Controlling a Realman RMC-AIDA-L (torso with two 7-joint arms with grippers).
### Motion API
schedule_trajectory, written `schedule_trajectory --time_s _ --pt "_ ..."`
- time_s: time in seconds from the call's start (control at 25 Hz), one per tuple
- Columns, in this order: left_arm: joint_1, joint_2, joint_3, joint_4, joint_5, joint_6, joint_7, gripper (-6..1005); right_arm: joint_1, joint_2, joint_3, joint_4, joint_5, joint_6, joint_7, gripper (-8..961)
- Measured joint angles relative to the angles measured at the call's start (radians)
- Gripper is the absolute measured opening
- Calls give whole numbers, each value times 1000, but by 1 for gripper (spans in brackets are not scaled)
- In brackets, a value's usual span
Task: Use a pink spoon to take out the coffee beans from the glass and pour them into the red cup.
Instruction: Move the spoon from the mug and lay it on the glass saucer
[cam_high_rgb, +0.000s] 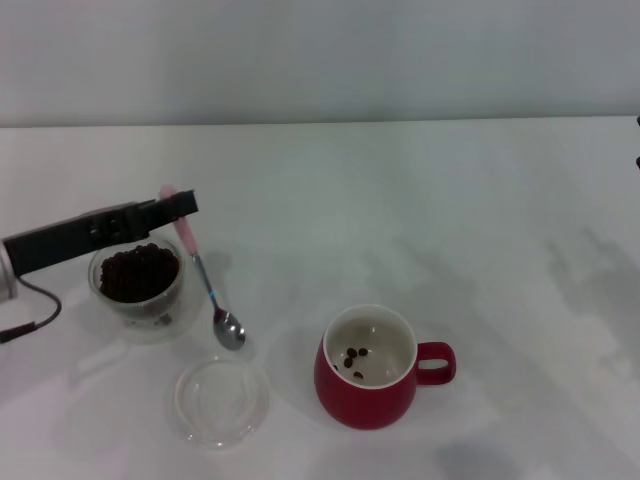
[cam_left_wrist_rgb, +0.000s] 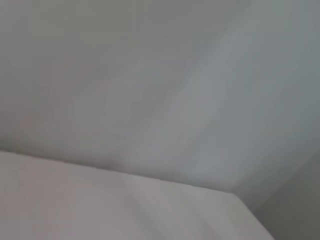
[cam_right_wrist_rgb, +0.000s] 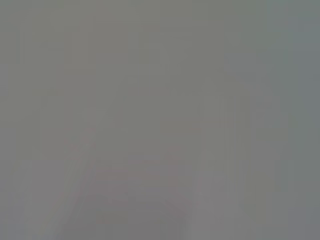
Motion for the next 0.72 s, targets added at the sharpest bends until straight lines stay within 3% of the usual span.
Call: schedule_trajectory --time_s 0.72 --pt "79 -8 4 -12 15 19 56 144 -3 1 1 8 -3 -10 23 528"
